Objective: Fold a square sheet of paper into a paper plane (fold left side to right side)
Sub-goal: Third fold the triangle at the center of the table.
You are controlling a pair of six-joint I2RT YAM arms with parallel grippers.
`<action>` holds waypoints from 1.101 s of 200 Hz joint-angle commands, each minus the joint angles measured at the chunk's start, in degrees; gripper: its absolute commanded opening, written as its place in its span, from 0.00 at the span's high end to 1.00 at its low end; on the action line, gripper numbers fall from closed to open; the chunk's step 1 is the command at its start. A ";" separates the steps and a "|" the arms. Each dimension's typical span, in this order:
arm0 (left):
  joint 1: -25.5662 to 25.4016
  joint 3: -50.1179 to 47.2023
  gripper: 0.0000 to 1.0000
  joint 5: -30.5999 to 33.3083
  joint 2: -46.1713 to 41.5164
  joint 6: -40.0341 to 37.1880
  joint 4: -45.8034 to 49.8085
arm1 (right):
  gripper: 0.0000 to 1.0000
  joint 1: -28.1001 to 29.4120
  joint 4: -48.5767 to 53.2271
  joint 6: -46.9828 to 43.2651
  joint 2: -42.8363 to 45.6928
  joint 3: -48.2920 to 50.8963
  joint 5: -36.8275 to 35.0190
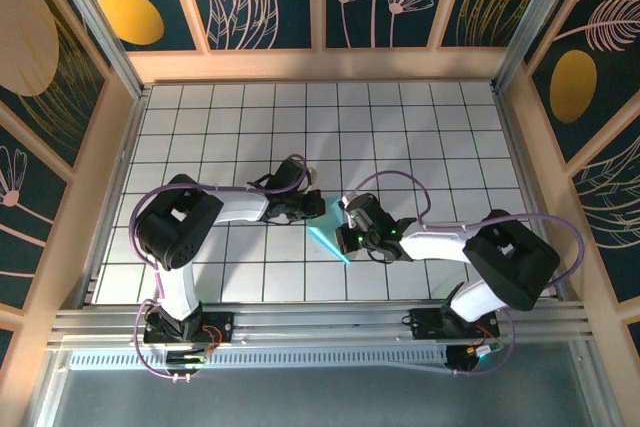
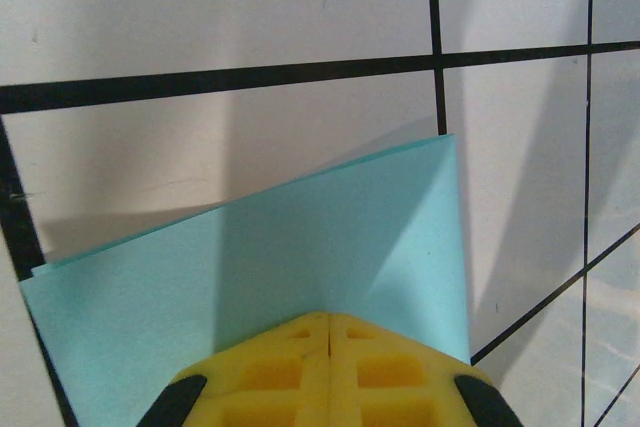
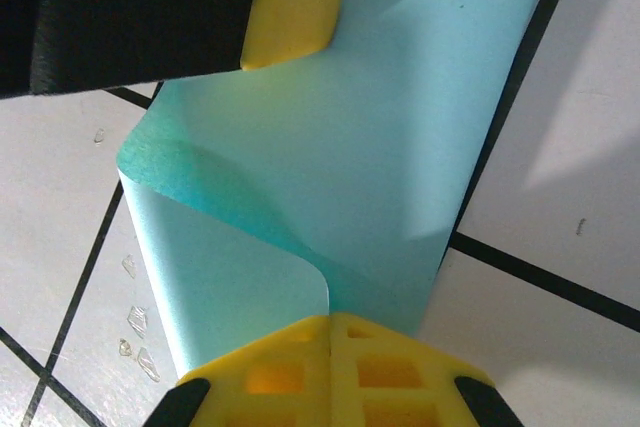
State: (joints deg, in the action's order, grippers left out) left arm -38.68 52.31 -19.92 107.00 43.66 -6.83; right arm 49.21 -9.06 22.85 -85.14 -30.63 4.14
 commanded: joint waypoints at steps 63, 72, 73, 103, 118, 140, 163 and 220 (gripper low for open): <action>-0.52 -0.62 1.00 1.73 2.68 -0.84 3.80 | 1.00 -0.35 0.45 -0.71 -1.00 -0.79 0.15; -0.52 -0.63 1.00 1.73 2.62 -0.83 3.75 | 1.00 -0.43 0.45 -0.62 -1.17 -0.66 0.38; -0.52 -0.63 1.00 1.73 2.61 -0.80 3.71 | 1.00 -0.39 0.40 -0.62 -1.26 -0.66 0.40; -0.57 -0.67 0.98 1.82 2.03 -0.34 3.06 | 1.00 -0.39 1.19 -0.53 -2.71 -0.57 0.91; -0.53 -0.48 0.96 2.14 1.39 -0.35 2.88 | 1.00 -0.34 1.66 -0.46 -3.32 -0.40 0.95; -0.53 0.75 0.92 3.32 0.16 -0.76 3.76 | 1.00 -0.34 2.11 -0.26 -3.65 0.21 0.87; -0.44 3.05 0.85 5.24 -1.37 -1.65 5.81 | 1.00 -0.34 2.19 0.18 -3.64 0.99 1.04; 0.22 3.79 0.84 9.80 -11.70 -2.86 7.88 | 1.00 -0.31 2.23 0.52 -3.79 1.02 1.04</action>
State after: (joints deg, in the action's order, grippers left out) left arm -38.89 56.10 -12.80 102.06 41.95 -0.32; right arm 49.19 -10.20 22.92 -86.85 -30.76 4.84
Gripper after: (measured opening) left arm 0.175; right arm 0.047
